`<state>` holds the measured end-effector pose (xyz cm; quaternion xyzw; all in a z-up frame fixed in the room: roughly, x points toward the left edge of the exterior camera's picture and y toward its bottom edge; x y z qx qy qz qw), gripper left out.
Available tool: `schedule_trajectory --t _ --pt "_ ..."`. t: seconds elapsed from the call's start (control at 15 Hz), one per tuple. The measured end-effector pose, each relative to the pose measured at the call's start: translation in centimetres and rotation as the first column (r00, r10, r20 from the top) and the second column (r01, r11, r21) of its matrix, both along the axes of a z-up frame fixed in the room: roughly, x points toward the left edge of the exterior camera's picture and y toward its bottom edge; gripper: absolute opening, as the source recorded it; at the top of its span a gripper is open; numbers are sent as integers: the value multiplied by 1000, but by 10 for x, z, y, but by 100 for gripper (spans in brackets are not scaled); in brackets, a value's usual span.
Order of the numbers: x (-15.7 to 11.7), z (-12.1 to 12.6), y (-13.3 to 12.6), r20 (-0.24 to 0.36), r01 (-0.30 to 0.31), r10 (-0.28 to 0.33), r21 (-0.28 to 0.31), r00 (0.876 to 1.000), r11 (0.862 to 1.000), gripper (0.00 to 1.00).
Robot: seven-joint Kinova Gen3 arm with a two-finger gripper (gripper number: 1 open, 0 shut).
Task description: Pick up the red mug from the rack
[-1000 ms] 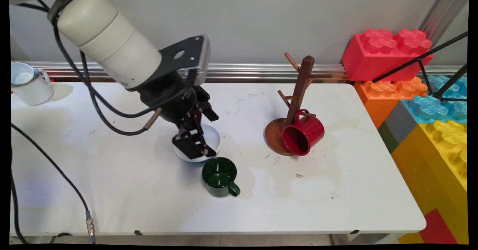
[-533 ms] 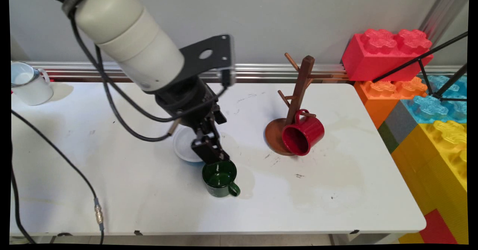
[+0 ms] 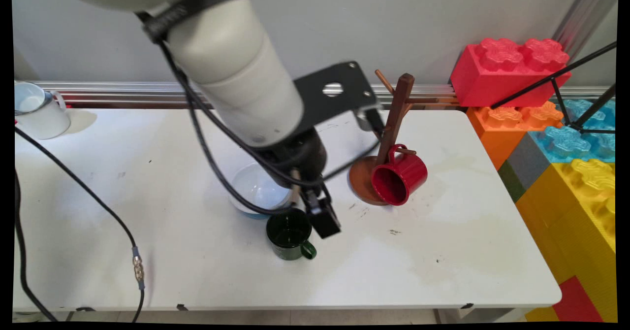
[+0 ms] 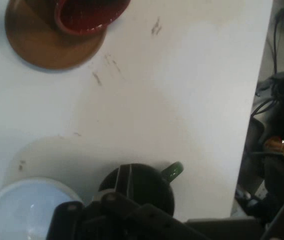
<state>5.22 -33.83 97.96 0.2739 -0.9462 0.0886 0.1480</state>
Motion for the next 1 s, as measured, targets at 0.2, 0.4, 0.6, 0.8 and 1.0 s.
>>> schedule_trajectory --t 0.2,0.4,0.6,0.8,1.0 --pt "-29 -10 2 13 -71 71 24 997 997 100" --pt "-46 -17 -3 17 -114 113 30 993 993 100" --pt "-75 -38 -21 -8 -216 217 32 976 976 100" --pt "-88 -66 -45 -56 -314 315 24 948 949 100" --pt "-88 -99 -66 -133 -374 372 10 919 927 100"
